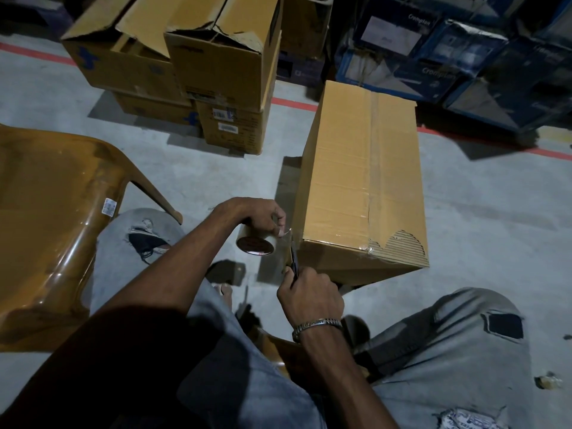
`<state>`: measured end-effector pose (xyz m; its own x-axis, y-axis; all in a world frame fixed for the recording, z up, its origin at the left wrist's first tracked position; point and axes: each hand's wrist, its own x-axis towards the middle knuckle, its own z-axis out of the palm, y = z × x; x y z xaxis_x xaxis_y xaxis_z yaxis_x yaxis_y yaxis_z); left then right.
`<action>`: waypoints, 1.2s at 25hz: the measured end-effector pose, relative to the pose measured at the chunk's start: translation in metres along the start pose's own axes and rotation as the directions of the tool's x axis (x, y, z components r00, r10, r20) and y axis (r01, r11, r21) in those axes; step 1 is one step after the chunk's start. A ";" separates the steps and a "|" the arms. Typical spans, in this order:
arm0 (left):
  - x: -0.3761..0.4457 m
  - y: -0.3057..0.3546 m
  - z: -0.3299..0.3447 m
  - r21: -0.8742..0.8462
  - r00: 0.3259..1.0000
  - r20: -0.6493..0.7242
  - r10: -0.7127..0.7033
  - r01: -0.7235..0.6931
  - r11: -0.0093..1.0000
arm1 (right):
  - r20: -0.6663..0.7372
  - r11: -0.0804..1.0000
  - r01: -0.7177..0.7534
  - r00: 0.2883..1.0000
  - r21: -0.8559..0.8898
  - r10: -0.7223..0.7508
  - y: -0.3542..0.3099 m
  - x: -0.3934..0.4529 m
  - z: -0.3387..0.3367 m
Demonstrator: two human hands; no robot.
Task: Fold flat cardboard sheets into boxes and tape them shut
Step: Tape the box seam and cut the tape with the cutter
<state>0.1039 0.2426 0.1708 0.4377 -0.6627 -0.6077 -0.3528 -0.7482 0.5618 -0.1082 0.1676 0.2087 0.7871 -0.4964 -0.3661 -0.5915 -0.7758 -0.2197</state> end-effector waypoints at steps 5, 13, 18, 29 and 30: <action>0.004 0.002 0.002 0.012 1.000 -0.011 0.009 -0.008 1.000 | 0.023 1.000 0.012 1.000 -0.027 -0.011 -0.008 0.008 -0.007; 0.007 0.002 0.004 0.049 0.999 -0.012 0.037 -0.036 0.998 | 0.137 0.999 -0.036 0.990 -0.041 0.041 -0.013 0.031 -0.012; 0.005 -0.004 0.000 0.109 0.997 -0.044 -0.056 0.060 0.992 | 0.254 0.999 -0.045 0.966 -0.013 0.046 -0.006 0.026 0.001; 0.004 -0.005 -0.003 0.124 0.995 -0.033 -0.098 0.101 0.987 | 0.228 0.934 0.034 0.966 0.354 -0.121 0.021 0.020 -0.022; 0.004 -0.005 -0.003 0.122 0.995 -0.028 -0.099 0.102 0.987 | 0.222 0.942 0.050 0.966 0.333 -0.130 0.014 0.024 -0.019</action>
<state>0.1096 0.2434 0.1673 0.4933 -0.5844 -0.6443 -0.4045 -0.8099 0.4249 -0.0943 0.1374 0.2145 0.7987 -0.2926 -0.5258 -0.5758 -0.6257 -0.5264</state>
